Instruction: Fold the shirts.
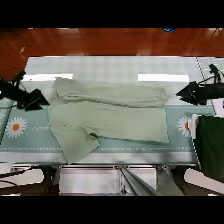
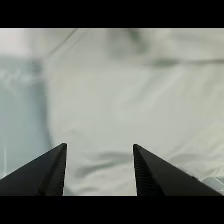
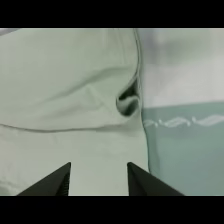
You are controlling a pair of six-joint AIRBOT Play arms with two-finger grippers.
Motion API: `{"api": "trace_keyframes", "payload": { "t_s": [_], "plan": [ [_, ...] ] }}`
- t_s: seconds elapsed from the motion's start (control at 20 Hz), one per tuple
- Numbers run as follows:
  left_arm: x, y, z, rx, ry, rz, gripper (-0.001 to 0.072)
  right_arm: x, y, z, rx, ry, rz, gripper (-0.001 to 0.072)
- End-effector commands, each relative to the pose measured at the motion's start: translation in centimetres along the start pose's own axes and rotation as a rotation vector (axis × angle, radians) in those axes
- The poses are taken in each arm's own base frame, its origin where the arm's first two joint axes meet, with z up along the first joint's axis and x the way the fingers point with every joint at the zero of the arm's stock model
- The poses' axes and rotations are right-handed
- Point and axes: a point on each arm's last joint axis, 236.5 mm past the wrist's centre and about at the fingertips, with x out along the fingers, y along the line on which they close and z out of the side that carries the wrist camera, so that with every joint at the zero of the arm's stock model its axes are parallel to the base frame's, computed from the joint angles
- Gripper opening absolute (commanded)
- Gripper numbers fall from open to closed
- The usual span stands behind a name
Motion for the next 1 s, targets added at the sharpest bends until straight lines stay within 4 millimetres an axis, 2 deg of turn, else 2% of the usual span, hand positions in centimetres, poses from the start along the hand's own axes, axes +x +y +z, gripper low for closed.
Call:
{"api": "trace_keyframes", "payload": {
  "t_s": [0.0, 0.05, 0.15, 0.25, 0.35, 0.6, 0.7, 0.8, 0.85, 0.9, 0.95],
  "plan": [
    [1.0, 4.3, -7.2, -0.155, -0.002, -0.018, 0.0510, -2.0, -0.4, -4.2, -0.011, -0.104, -0.004, 0.0413],
    [1.7, 4.8, -8.9, -0.218, 0.010, -0.048, 0.0510, -1.8, -0.1, -6.0, -0.016, -0.104, 0.004, 0.0413],
    [2.5, 4.1, -10.3, -0.323, -0.011, -0.146, 0.0510, -1.2, 0.7, -9.0, -0.023, -0.114, 0.038, 0.0413],
    [3.2, 2.7, -10.8, -0.370, -0.011, -0.230, 0.0510, -0.9, 1.2, -10.7, -0.019, -0.126, 0.060, 0.0413],
    [4.3, 2.2, -11.4, -0.349, 0.008, -0.236, 0.0510, -0.7, 1.9, -11.4, -0.012, -0.133, 0.091, 0.0413],
    [7.9, 0.6, -13.3, -0.293, 0.070, -0.206, 0.0510, -1.0, 3.7, -10.8, 0.010, -0.160, 0.169, 0.0413],
    [9.2, 0.1, -13.6, -0.252, 0.095, -0.181, 0.0510, -1.5, 3.6, -9.4, 0.026, -0.214, 0.172, 0.0413],
    [9.9, -0.1, -12.9, -0.221, 0.068, -0.152, 0.0506, -2.9, 2.8, -7.7, 0.060, -0.286, 0.165, 0.0413],
    [10.1, -0.3, -12.7, -0.209, 0.061, -0.144, 0.0402, -3.8, 1.7, -7.0, 0.078, -0.317, 0.137, 0.0413],
    [10.2, -0.4, -12.7, -0.201, 0.059, -0.141, 0.0139, -4.4, -0.1, -6.9, 0.099, -0.329, 0.084, 0.0413],
    [10.2, -0.5, -12.6, -0.198, 0.056, -0.143, 0.0027, -4.6, -3.0, -7.8, 0.158, -0.305, -0.007, 0.0413]
  ]
}}
